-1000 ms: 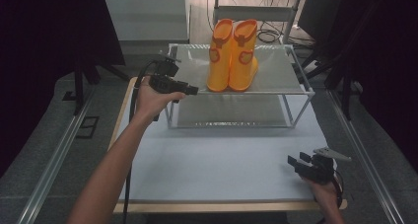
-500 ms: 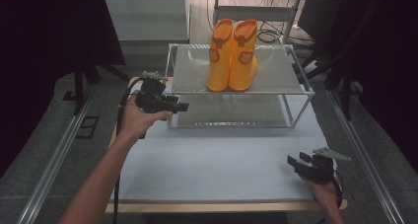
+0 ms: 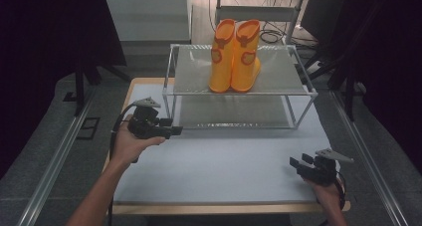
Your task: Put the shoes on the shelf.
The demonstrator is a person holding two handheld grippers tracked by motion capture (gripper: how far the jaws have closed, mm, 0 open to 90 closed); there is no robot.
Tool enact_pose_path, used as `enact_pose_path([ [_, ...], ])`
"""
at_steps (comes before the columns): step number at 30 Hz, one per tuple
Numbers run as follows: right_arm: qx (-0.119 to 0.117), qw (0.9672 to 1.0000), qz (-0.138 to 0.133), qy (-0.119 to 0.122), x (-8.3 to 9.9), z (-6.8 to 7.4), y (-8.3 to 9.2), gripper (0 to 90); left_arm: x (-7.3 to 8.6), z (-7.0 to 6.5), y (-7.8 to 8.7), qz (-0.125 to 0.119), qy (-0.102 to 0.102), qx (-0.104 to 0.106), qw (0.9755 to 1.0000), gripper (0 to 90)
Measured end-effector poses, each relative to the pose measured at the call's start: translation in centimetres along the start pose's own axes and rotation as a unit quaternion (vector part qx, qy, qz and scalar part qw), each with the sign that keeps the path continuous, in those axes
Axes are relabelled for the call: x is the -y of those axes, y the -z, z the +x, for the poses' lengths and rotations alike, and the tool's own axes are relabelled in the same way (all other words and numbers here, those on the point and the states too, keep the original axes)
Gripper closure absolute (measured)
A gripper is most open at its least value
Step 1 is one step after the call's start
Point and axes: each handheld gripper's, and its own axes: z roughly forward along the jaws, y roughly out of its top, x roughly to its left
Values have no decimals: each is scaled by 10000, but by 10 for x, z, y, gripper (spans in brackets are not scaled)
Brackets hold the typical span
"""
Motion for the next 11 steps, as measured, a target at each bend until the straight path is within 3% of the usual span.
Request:
enact_pose_path([
  [11,25,10000,-74,55,-2,0,0,386,11,3,-5,72,54,-40,10000,433],
])
